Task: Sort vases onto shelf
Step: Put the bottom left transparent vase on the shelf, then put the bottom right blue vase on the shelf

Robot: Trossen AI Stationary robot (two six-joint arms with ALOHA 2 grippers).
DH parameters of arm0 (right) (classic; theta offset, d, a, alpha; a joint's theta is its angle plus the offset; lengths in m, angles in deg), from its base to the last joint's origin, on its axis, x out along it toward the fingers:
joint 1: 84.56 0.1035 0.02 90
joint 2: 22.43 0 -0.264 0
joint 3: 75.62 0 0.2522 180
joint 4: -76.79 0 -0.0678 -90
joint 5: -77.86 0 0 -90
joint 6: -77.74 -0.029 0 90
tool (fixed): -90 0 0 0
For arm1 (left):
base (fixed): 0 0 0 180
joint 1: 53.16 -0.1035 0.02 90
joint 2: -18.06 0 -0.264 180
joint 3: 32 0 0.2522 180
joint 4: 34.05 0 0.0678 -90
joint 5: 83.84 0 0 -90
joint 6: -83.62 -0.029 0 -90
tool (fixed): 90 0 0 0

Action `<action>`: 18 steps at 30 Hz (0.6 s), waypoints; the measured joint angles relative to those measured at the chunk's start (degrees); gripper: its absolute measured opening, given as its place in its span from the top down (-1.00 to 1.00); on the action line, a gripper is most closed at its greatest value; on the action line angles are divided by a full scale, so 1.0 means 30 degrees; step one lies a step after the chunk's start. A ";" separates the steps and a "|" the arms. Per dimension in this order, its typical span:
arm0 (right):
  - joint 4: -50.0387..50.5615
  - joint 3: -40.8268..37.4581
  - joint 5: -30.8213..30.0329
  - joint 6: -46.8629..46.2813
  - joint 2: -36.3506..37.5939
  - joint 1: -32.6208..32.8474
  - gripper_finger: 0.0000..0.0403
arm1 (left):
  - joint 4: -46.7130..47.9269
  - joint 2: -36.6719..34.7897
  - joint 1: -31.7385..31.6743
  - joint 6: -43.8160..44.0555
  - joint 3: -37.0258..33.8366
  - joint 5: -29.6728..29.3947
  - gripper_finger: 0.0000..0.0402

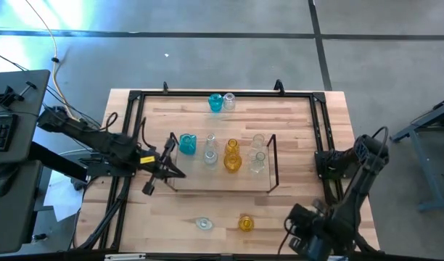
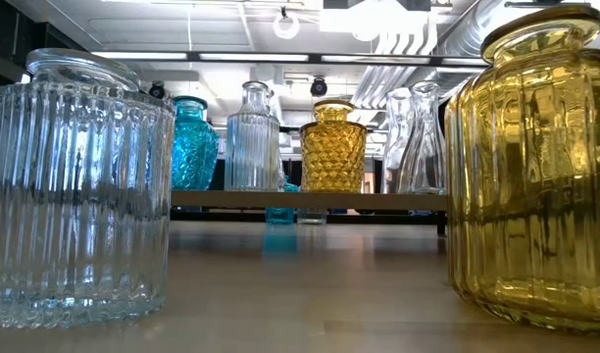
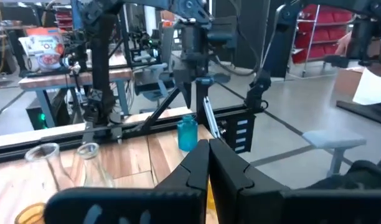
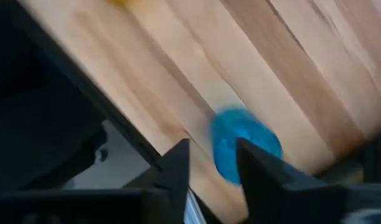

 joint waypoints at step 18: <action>-0.1423 -0.3190 0.1830 -0.5536 -0.0925 0.1671 -0.05 | -0.0340 -0.0694 0.0130 0.0512 -0.1127 -0.0901 1.00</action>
